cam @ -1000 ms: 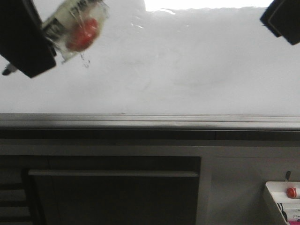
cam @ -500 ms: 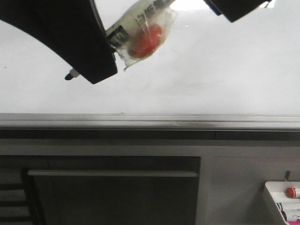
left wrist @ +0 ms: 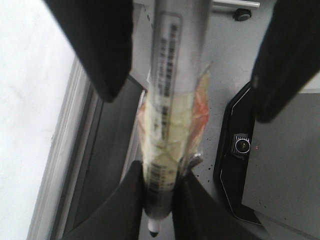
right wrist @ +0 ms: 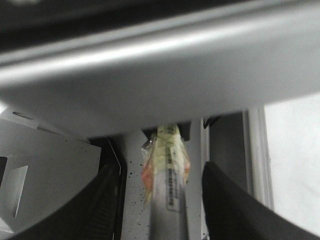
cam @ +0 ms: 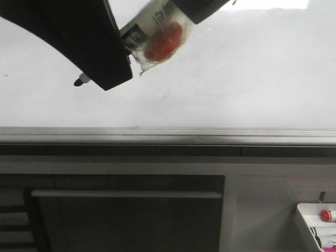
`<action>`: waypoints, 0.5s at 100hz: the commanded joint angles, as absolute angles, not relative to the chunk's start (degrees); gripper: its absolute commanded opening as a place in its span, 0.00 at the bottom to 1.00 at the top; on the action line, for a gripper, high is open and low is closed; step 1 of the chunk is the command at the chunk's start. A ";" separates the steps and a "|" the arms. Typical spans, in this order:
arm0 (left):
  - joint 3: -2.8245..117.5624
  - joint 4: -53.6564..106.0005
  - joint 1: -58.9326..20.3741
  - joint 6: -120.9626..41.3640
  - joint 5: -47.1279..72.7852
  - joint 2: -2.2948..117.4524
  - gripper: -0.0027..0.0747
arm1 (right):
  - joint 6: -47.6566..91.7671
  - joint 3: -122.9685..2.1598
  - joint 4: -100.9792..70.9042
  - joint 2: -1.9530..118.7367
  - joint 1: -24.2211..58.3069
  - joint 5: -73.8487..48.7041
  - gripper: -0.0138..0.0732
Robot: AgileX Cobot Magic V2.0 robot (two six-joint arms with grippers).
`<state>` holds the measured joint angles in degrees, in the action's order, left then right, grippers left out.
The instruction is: Write number 2 on whiteboard
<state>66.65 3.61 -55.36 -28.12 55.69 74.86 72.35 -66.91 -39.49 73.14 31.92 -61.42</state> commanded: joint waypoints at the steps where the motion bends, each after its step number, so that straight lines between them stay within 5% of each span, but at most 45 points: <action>1: 68.51 3.78 -55.91 -28.24 53.40 73.49 0.01 | 73.08 -69.00 -41.30 71.96 32.06 -59.95 0.55; 28: 68.51 3.22 -55.91 -28.24 53.40 73.49 0.01 | 73.08 -69.00 -41.07 71.96 32.06 -60.06 0.37; 50: 68.51 2.86 -55.91 -28.24 53.40 73.49 0.01 | 72.87 -69.00 -38.97 71.96 32.06 -60.27 0.35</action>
